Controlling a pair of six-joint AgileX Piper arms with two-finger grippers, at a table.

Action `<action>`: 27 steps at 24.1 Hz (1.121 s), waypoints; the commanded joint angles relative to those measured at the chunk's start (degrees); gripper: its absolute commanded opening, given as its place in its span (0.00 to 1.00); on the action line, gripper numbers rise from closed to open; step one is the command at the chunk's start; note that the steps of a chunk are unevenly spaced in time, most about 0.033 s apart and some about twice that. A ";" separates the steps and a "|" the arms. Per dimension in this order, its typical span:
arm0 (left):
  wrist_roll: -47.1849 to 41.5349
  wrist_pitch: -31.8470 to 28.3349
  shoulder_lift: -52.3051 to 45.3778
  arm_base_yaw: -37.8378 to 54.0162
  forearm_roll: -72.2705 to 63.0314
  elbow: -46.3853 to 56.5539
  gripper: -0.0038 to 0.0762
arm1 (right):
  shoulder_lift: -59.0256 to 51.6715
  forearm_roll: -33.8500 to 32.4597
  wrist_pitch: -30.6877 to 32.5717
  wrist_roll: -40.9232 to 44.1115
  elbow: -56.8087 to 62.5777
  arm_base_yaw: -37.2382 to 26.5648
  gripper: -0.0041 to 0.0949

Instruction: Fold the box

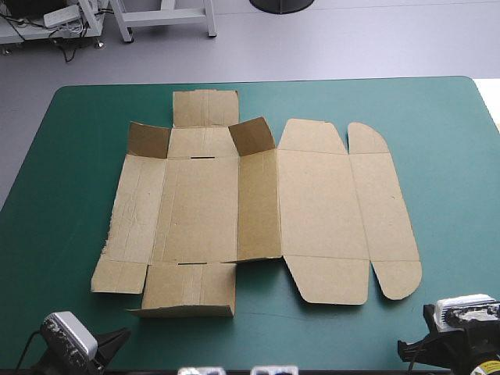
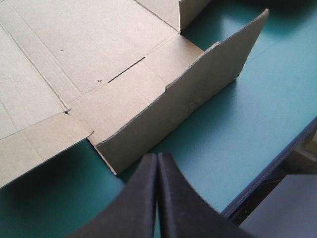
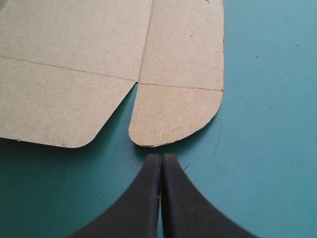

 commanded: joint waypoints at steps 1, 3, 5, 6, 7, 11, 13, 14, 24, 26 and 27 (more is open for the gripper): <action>0.04 -3.43 1.51 -0.39 -0.99 -1.32 0.04 | 0.78 0.67 -3.67 -0.04 -1.31 0.08 0.04; 0.04 -3.43 1.51 -0.39 -0.99 -1.32 0.04 | 0.78 0.67 -3.67 -0.04 -1.31 0.08 0.04; 0.04 -3.43 1.51 -0.39 -0.99 -1.32 0.04 | 0.78 0.67 -3.67 -0.04 -1.31 0.08 0.04; 0.04 -3.53 1.51 -0.39 -0.99 -1.32 0.04 | 0.78 0.67 -3.67 -0.04 -1.31 0.08 0.04; 0.04 -3.65 1.51 -0.39 -0.99 -1.32 0.04 | 0.78 0.67 -3.67 -0.04 -1.31 0.08 0.04; -0.06 -8.79 2.10 -0.39 -2.78 -3.41 0.04 | 0.78 0.67 -3.76 -0.04 -1.31 0.08 0.04; 0.15 -9.73 4.91 -0.39 -2.77 -7.63 0.04 | 0.78 0.67 -3.76 -0.04 -1.31 0.08 0.04; 0.60 -10.16 6.52 -0.39 -2.67 -9.58 0.04 | 0.78 0.67 -3.76 -0.04 -1.31 0.08 0.04; 1.08 -16.71 35.19 -0.39 9.28 -38.29 0.04 | 0.78 0.67 -3.76 -0.04 -1.31 0.08 0.04; -2.32 -17.81 39.79 -0.39 13.80 -41.77 0.04 | 0.78 0.67 -3.76 -0.04 -1.31 0.08 0.04; -4.79 -18.55 42.21 -0.39 16.38 -43.32 0.04 | 0.78 0.67 -3.76 -0.04 -1.31 0.08 0.04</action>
